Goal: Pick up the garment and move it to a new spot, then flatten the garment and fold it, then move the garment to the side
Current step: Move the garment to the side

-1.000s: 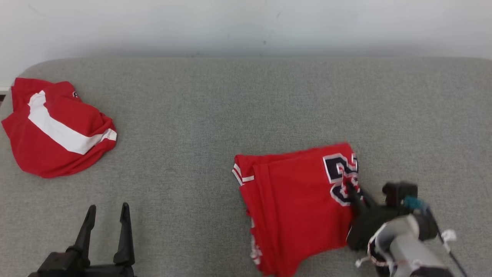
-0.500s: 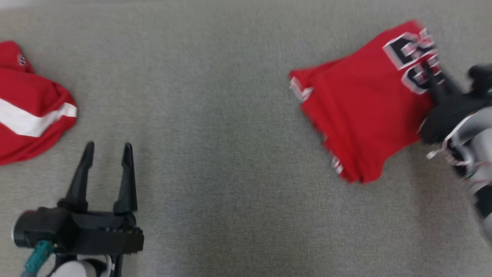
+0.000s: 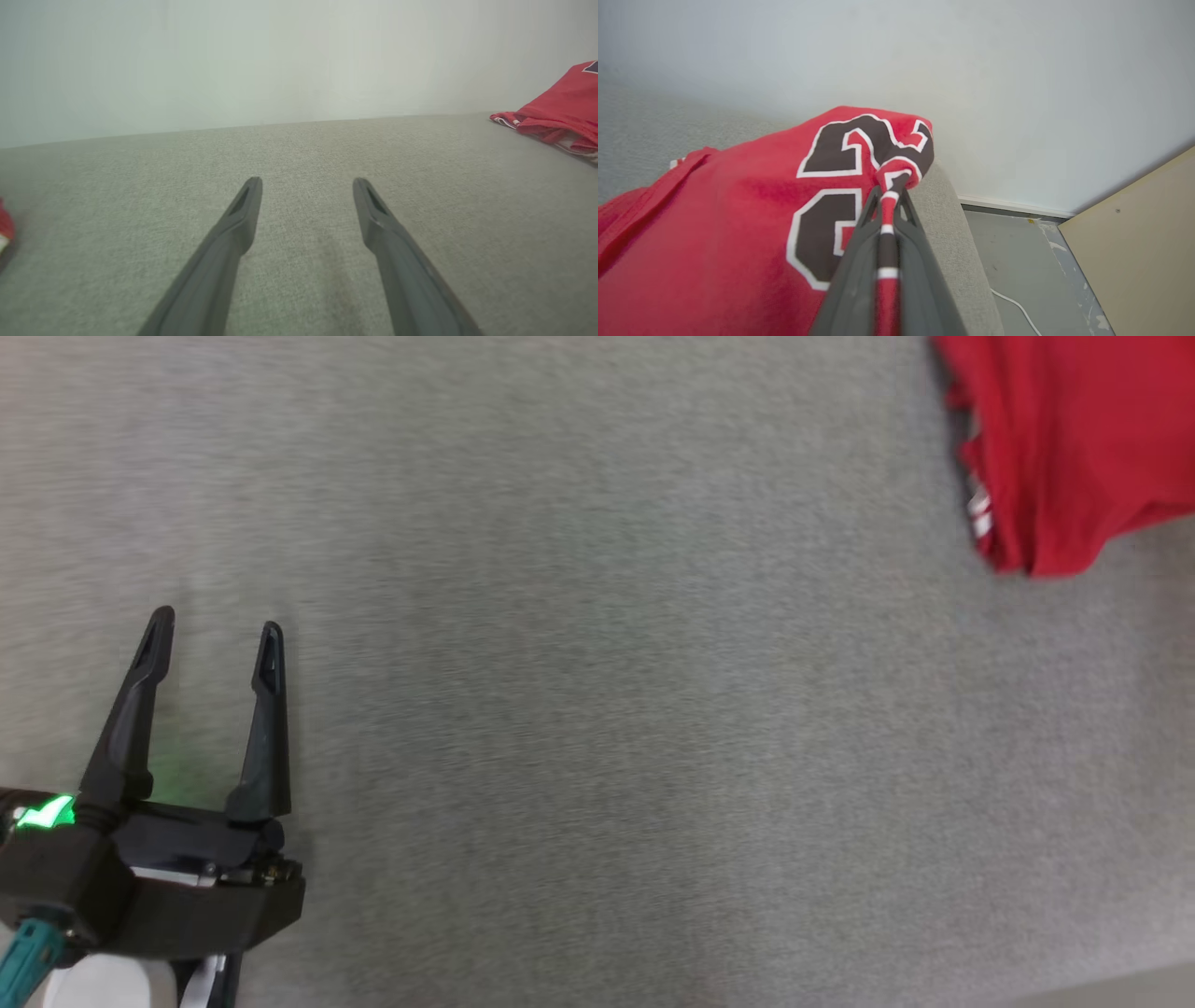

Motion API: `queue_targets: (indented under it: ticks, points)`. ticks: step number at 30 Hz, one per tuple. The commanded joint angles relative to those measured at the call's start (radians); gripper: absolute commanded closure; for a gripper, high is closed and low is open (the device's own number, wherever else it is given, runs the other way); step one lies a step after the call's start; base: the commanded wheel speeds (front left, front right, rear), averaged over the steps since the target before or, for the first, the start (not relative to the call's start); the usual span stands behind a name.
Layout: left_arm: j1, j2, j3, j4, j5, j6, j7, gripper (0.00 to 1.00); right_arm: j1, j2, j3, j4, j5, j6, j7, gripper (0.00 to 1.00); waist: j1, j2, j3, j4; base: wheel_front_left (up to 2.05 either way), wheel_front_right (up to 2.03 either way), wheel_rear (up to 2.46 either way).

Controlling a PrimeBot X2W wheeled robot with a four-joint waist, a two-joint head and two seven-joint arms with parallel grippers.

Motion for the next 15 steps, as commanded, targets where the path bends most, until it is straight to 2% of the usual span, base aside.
queue_targets:
  ticks: [1,6,15]
  points:
    - [0.010,0.013,0.000,-0.016,0.005,0.002,0.000,0.00,-0.024,-0.011,0.000,-0.011,0.002,-0.003,0.010,1.00,-0.0001,-0.0002,0.073,-0.075,0.00,0.00,0.00]
    - [0.026,0.028,-0.003,-0.054,0.001,0.002,0.000,0.00,-0.088,-0.053,0.022,-0.021,-0.012,-0.003,0.049,1.00,-0.0001,-0.0002,0.096,-0.090,0.00,0.00,0.00]
    - [0.032,0.037,-0.022,-0.072,-0.006,0.001,0.001,0.00,-0.198,-0.071,0.058,0.031,-0.060,-0.003,0.078,1.00,-0.0001,-0.0002,0.116,-0.086,0.00,0.00,0.00]
